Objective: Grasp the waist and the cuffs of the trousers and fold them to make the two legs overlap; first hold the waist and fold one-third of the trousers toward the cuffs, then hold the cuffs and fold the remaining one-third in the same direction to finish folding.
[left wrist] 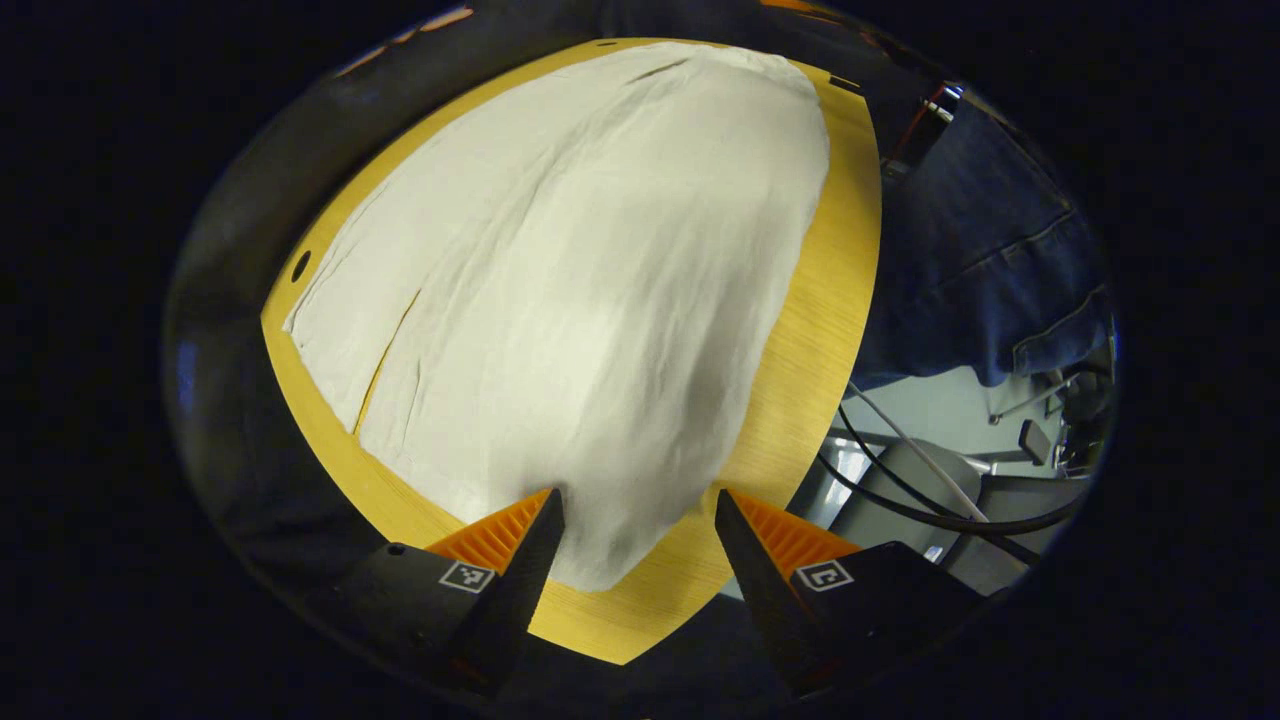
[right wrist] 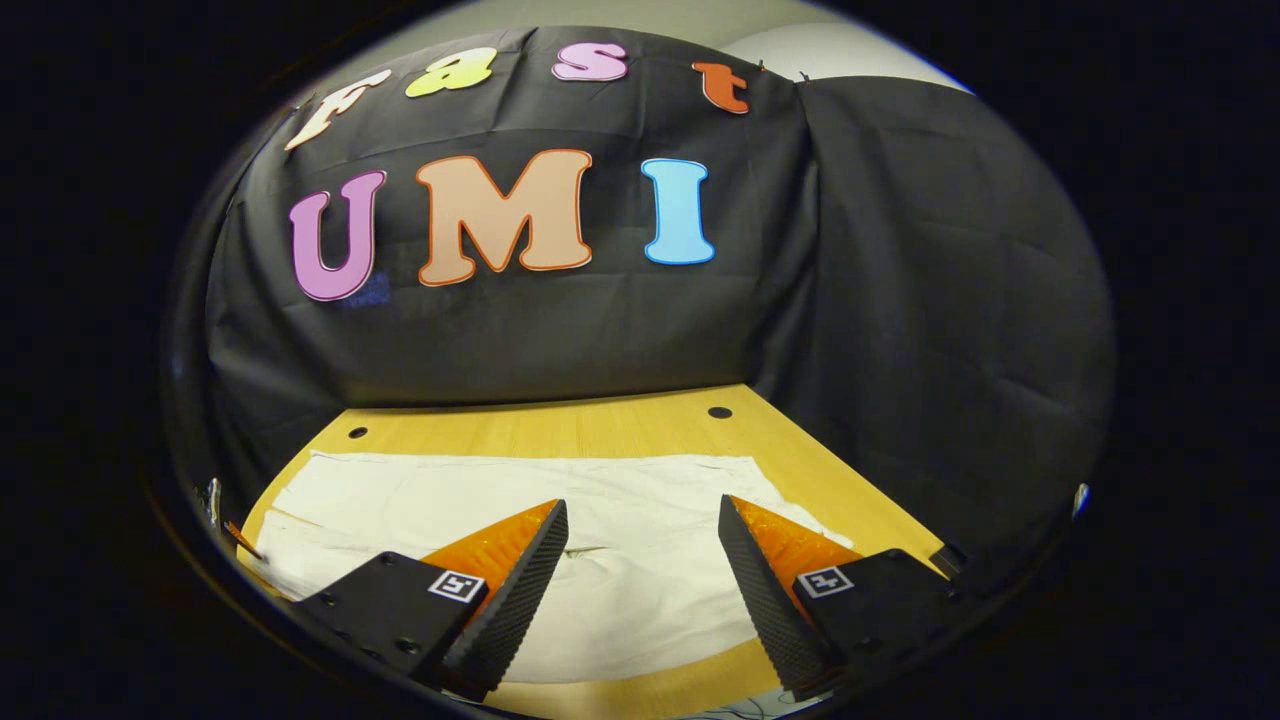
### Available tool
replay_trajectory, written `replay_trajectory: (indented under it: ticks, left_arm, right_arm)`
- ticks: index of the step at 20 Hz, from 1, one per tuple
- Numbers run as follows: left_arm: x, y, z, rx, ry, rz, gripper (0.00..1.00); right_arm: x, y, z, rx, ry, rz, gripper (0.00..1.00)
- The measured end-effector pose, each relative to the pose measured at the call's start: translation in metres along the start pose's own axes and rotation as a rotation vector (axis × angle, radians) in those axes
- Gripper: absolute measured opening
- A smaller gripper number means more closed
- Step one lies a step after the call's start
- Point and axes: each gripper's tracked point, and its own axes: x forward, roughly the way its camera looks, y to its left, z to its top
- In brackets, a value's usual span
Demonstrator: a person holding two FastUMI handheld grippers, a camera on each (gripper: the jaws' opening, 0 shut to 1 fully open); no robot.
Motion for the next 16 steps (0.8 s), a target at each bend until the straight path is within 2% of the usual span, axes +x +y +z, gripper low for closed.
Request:
replay_trajectory:
  ticks: [6, 10, 13, 16]
  left_arm:
    - [0.007, 0.001, -0.006, 0.106, 0.060, -0.039, 0.90]
    - [0.008, -0.001, -0.005, 0.107, 0.097, -0.075, 0.89]
    - [0.010, 0.001, -0.009, 0.142, 0.125, -0.079, 0.87]
    - [0.011, 0.007, -0.005, 0.118, 0.142, -0.073, 0.77]
  right_arm:
    - [0.010, -0.023, 0.007, -0.003, 0.009, -0.037, 0.97]
    - [0.022, -0.031, 0.016, -0.043, 0.008, -0.027, 0.97]
    - [0.032, -0.023, 0.015, -0.088, 0.022, 0.035, 0.97]
    - [0.041, -0.010, 0.007, -0.151, 0.064, 0.143, 0.97]
